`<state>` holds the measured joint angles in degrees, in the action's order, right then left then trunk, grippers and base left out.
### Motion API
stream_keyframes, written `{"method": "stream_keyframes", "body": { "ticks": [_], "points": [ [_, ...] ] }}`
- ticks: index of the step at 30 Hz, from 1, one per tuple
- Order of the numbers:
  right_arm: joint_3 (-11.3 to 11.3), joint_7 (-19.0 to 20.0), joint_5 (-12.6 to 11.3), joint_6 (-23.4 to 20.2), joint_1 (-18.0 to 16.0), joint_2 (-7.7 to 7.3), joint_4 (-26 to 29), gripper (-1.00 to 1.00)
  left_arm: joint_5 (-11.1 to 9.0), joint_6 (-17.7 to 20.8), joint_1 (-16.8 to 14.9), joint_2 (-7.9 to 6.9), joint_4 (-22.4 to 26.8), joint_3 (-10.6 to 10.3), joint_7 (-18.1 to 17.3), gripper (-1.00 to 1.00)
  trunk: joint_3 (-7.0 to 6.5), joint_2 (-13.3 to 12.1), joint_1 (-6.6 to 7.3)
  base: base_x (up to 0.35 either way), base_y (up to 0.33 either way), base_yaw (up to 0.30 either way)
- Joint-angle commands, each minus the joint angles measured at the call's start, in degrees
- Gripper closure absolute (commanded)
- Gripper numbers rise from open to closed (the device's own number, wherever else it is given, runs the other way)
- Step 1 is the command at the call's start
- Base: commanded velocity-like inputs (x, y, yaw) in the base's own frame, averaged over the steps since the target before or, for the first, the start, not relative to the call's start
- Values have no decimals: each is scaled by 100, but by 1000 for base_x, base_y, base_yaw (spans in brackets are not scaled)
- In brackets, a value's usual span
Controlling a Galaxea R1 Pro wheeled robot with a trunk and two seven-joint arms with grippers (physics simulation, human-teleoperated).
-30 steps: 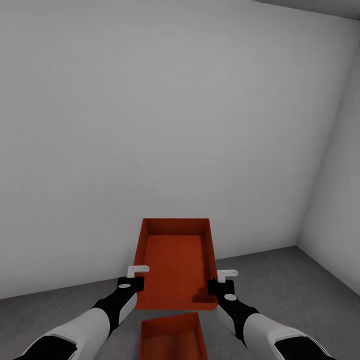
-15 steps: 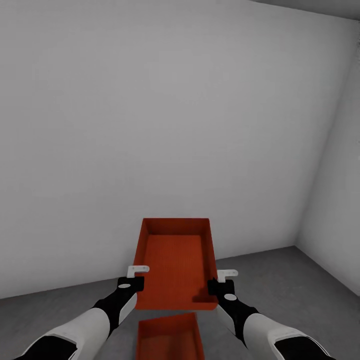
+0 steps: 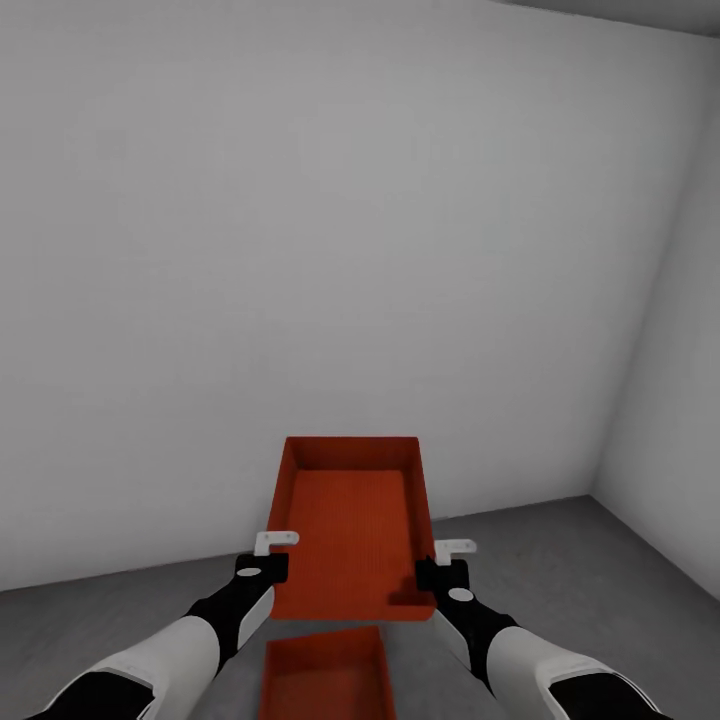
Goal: Move the two storage containers from the living room to the garage. In the garage, place one container on the floor and stack the other container on top of it (either order is fine).
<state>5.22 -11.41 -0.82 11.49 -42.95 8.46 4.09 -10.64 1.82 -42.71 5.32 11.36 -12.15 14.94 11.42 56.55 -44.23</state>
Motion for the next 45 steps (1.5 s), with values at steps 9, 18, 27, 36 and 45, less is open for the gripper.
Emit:
{"method": "stream_keyframes", "body": {
  "ticks": [9, 18, 27, 36, 45],
  "points": [
    [-13, -356, -85, 29, -3, -55, -269, 100, 88, -96, -9, -5, 24, 64, 216, 100, -15, 6, -1, 0, -1, 158],
    [-11, -376, -89, 29, -3, -55, -269, 100, 88, -103, -9, -5, 24, 64, 214, 100, -16, 6, -1, 0, 0, 115],
    [-12, -376, -93, 29, -3, -55, -269, 100, 88, -103, -9, -5, 24, 64, 217, 100, -16, 6, -1, 0, 0, 227],
    [-13, -371, -99, 29, -3, -55, -269, 100, 88, -103, -9, -5, 24, 64, 217, 100, -16, 6, -1, 0, 0, 18],
    [-12, -371, -98, 29, -3, -55, -272, 100, 88, -103, -9, -5, 24, 64, 218, 100, -16, 6, -1, 0, 0, 0]
  ]
}}
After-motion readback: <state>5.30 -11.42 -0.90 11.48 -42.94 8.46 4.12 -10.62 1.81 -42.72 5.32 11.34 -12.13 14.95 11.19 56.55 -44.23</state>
